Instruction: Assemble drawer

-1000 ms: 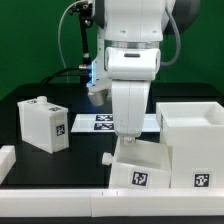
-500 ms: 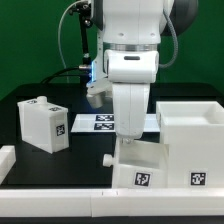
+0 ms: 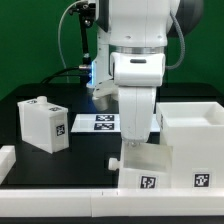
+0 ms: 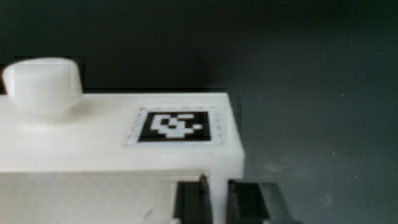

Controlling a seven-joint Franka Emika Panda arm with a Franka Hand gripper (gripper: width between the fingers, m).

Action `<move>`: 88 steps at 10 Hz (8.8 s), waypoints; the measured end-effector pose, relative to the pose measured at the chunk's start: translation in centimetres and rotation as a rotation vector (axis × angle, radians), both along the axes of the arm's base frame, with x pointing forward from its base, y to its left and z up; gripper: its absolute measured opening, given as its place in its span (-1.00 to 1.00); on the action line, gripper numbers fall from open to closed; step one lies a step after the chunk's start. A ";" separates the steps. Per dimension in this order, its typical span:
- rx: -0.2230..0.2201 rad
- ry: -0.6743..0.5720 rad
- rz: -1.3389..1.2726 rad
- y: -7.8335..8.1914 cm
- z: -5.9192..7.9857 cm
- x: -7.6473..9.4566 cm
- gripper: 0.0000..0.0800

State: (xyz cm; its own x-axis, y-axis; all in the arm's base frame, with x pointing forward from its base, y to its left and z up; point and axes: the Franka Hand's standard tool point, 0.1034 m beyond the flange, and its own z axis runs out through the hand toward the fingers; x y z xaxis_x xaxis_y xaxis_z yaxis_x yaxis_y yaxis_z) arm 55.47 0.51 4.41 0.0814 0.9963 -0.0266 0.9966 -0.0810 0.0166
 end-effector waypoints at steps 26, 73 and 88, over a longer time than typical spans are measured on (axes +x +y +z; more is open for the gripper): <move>0.003 0.057 -0.147 2.3 -1.6 -0.6 0.62; 0.131 -0.075 -0.439 -3.0 3.2 -1.7 0.62; 0.085 -0.086 -0.527 -8.2 6.2 -3.9 0.62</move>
Offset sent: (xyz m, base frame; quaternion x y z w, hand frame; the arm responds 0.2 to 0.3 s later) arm 0.0000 0.0000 0.0000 0.0000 0.0000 0.0000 1.0000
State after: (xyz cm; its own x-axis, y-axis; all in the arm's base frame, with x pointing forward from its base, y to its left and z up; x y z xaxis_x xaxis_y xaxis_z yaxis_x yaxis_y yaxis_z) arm 51.60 -7.66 10.63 0.5692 0.8182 0.0810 0.8158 -0.5743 0.0677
